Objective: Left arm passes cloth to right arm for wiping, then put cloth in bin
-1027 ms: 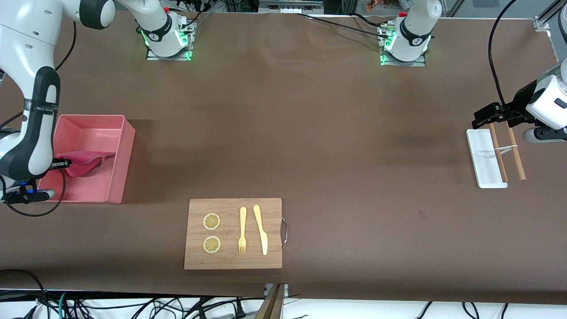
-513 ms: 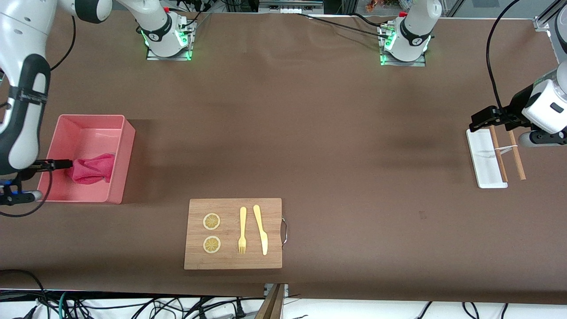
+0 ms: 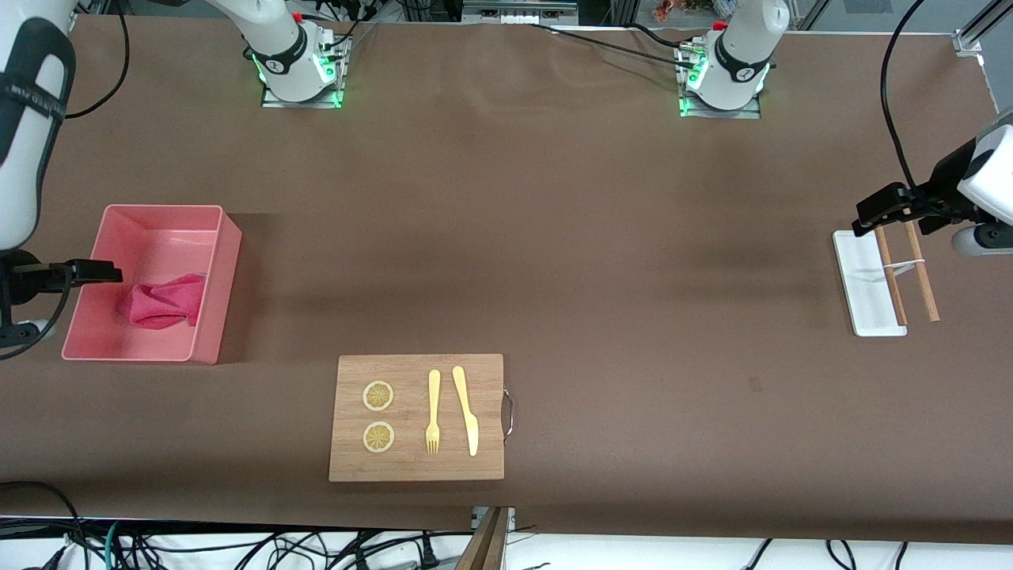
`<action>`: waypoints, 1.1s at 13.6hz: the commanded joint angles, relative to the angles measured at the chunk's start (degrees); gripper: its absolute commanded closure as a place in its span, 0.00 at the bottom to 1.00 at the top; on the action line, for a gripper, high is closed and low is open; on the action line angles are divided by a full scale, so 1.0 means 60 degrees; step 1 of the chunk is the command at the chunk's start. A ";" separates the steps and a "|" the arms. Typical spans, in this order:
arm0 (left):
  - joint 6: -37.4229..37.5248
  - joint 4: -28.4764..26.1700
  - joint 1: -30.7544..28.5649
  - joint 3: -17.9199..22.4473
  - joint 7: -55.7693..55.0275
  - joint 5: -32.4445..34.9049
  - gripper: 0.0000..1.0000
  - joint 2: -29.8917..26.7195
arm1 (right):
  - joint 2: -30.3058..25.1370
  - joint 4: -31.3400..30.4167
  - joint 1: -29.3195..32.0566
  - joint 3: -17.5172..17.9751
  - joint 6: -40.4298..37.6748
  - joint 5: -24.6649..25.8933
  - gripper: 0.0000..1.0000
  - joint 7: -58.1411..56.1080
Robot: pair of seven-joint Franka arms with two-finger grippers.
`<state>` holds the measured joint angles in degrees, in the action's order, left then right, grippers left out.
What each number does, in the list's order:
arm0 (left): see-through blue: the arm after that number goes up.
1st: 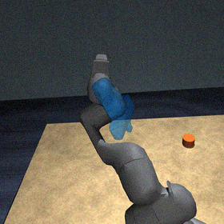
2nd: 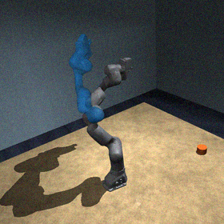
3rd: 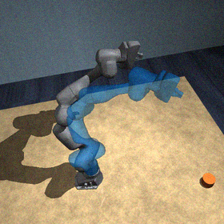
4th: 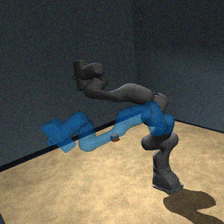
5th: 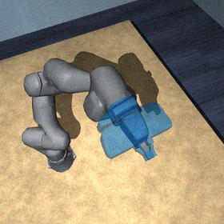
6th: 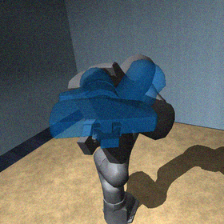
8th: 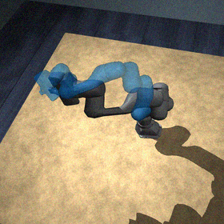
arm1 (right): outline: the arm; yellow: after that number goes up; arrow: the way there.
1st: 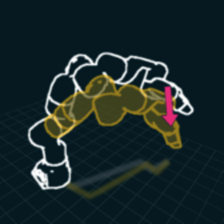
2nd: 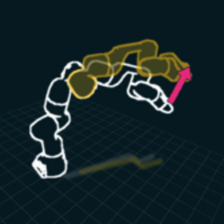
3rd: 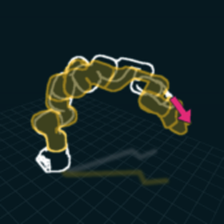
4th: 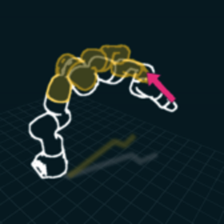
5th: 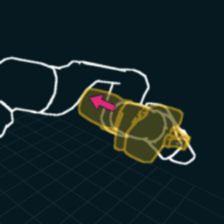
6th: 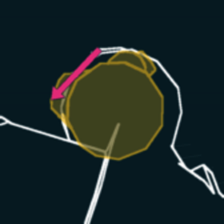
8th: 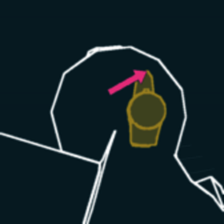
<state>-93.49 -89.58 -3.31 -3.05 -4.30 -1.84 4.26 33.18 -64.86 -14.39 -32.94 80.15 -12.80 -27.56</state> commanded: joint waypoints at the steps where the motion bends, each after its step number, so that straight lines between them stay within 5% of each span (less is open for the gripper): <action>1: 0.0142 0.0296 0.0068 0.0054 0.0189 -0.0016 0.00 0.0212 | -0.1408 -0.0714 0.0040 0.0695 -0.0103 0.0096 0.00 -0.0049; 5: 0.0157 0.0384 -0.0034 0.0083 0.0145 -0.0060 0.00 0.0212 | -0.3300 -0.2532 0.0976 0.3112 0.1156 0.2202 0.00 -0.0079; 12: 0.0157 0.0457 -0.0049 0.0068 0.0145 -0.0089 0.00 0.0154 | -0.4972 -0.3705 0.2076 0.3642 0.1905 0.2265 0.00 0.0168; 15: 0.0332 0.0472 -0.0049 0.0068 0.0116 -0.0118 0.00 0.0081 | -0.5338 -0.4203 0.2223 0.3965 0.1788 0.2265 0.00 0.2302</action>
<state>-93.29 -88.42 -3.56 -2.68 -4.25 -1.84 4.54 4.58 -85.73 -2.22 -11.82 89.88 0.42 -20.35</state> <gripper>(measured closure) 0.000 0.000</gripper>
